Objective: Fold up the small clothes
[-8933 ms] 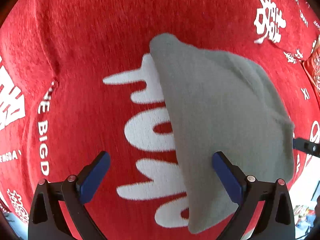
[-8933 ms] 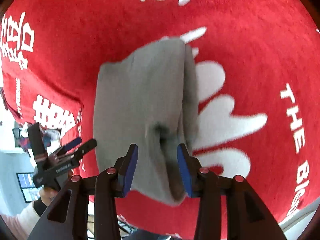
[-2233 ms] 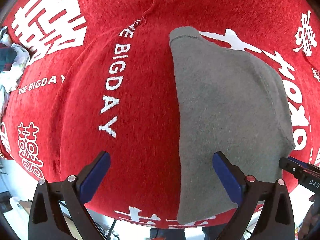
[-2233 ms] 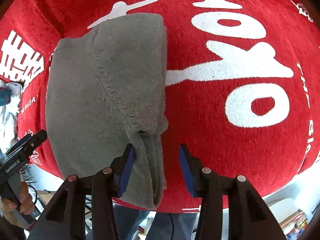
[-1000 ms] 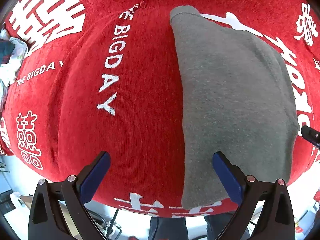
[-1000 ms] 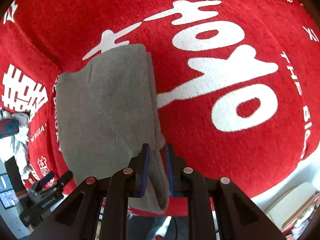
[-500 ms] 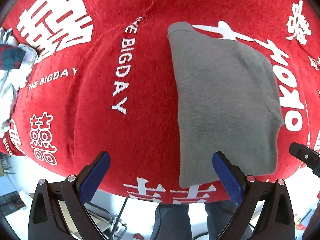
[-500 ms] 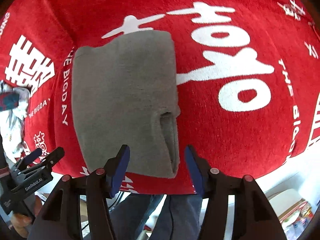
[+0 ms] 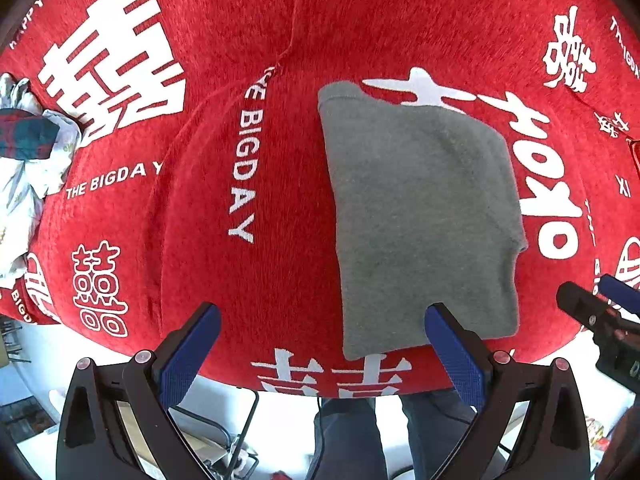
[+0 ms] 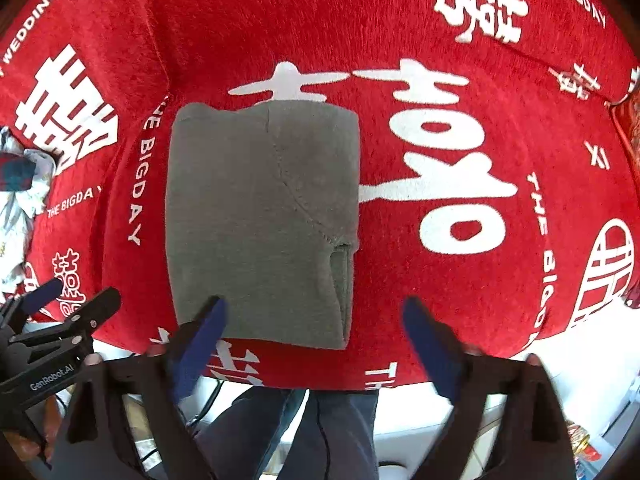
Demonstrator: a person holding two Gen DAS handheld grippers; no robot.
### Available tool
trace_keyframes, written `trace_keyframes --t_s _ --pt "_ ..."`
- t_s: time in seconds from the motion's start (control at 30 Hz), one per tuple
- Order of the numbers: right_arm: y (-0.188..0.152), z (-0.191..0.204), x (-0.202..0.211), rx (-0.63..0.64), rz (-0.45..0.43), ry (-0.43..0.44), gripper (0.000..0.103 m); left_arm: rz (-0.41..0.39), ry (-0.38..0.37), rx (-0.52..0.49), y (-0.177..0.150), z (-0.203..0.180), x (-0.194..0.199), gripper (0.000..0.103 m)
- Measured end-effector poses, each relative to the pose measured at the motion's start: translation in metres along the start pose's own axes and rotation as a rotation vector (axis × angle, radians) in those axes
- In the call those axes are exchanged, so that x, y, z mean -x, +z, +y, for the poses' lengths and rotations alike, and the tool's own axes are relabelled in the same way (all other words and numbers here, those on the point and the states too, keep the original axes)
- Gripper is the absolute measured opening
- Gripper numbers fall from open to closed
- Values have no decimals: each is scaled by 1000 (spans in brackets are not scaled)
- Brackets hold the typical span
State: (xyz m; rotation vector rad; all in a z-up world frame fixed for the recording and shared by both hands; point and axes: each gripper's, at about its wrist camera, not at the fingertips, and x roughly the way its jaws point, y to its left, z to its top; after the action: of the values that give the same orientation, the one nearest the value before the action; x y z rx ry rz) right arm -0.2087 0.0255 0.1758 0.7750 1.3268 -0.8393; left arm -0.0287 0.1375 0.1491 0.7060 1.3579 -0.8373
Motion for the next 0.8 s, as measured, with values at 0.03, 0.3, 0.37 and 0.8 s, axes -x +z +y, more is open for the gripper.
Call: trace_keyframes --t_s 0.03,0.3,0.37,0.8 --pt "0 0 2 0 -4 0 95 -2 0 0 0 -1 1 102" --pt "1 1 9 -5 -21 -27 95 -13 -5 3 1 -4 12 102" --pt "1 2 11 -8 -17 -25 95 -19 0 0 1 -5 14 102" --pt "6 3 19 -8 -10 -20 95 -37 6 8 -1 -7 21 102"
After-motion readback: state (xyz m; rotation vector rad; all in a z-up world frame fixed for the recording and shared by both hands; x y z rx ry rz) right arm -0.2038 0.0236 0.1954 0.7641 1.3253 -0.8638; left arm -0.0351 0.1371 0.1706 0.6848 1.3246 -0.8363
